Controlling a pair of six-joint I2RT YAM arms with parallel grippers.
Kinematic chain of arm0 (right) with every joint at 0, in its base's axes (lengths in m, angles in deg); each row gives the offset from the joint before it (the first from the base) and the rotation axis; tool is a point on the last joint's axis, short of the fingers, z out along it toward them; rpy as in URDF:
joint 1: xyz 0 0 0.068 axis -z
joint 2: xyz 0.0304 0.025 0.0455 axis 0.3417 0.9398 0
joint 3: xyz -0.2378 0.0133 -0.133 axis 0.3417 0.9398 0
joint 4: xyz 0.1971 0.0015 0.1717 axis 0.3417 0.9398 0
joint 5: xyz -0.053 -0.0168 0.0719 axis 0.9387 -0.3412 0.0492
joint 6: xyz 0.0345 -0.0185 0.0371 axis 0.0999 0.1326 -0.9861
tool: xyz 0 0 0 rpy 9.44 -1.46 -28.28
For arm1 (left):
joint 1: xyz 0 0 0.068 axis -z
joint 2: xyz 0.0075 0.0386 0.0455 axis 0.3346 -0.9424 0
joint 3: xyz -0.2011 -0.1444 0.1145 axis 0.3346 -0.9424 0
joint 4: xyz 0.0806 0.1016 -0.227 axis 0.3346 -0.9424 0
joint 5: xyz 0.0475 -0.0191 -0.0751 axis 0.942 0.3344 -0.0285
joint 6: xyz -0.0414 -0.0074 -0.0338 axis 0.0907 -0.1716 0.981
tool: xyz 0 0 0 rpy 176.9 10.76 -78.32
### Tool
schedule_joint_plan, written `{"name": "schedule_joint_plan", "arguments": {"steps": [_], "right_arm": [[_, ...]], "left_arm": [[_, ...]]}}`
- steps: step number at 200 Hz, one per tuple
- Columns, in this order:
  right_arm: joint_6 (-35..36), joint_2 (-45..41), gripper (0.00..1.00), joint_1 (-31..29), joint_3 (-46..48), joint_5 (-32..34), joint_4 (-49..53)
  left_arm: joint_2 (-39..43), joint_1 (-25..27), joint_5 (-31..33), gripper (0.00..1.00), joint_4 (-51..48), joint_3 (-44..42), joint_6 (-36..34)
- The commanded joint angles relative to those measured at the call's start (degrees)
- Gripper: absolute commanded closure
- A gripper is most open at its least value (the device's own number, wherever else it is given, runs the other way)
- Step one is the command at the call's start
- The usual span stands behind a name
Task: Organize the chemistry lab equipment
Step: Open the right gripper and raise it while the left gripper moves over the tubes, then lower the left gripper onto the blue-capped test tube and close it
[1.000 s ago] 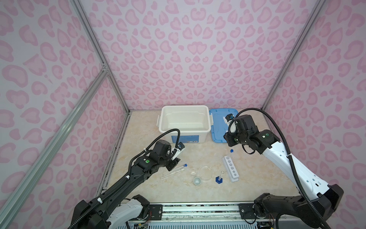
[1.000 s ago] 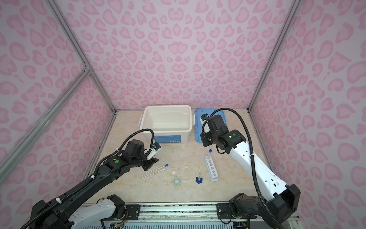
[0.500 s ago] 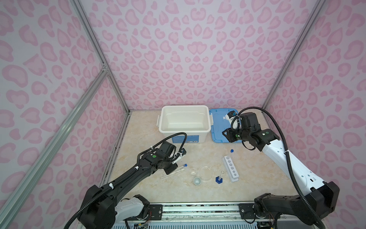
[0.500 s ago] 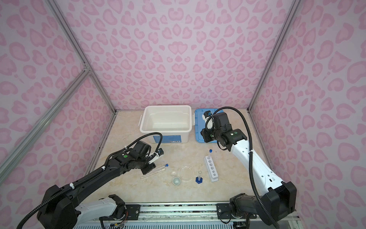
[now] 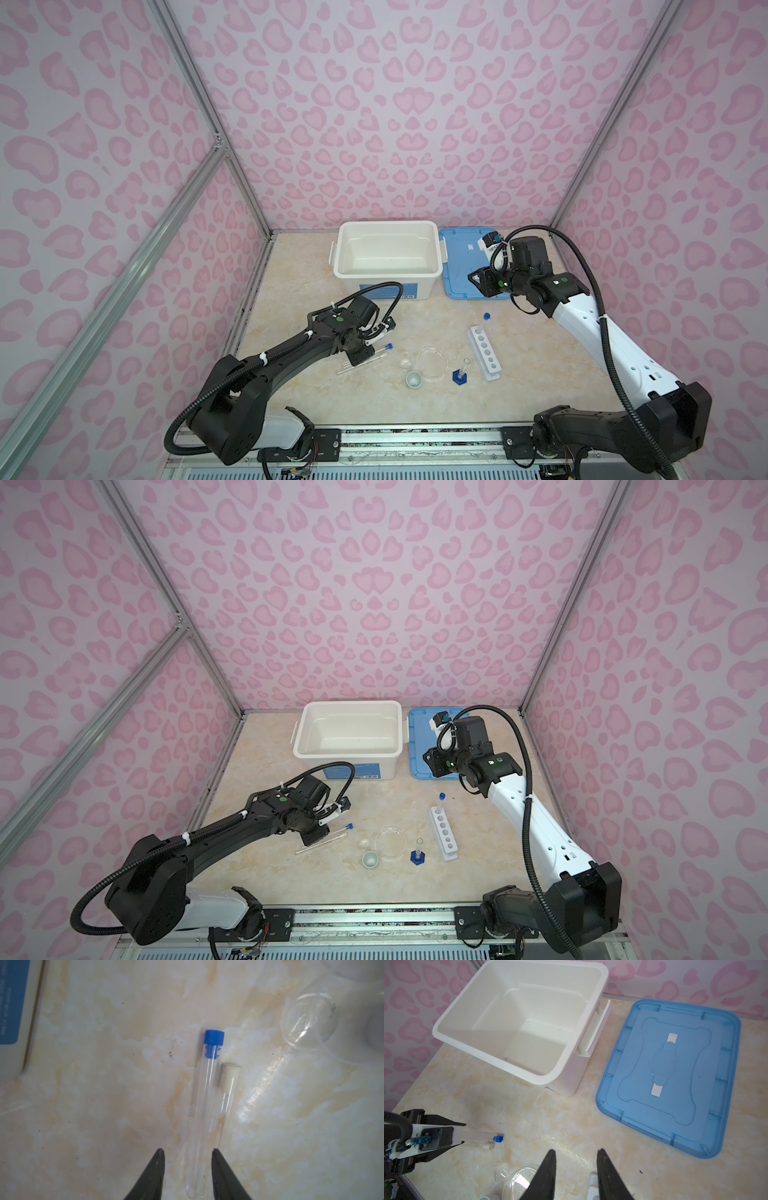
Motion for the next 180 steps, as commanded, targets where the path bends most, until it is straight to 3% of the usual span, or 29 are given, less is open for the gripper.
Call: {"name": "schedule_joint_plan", "arguments": {"steps": [1, 180], "right_arm": [[-0.22, -0.47, 0.66, 0.55, 0.79, -0.58, -1.18], [-1.11, -0.96, 0.66, 1.37, 1.98, -1.15, -2.42]], "left_arm": [[-1.92, 0.00, -0.47, 0.60, 0.53, 1.38, -0.52], [-6.71, 1.84, 0.61, 0.61, 1.29, 2.53, -0.88]]}}
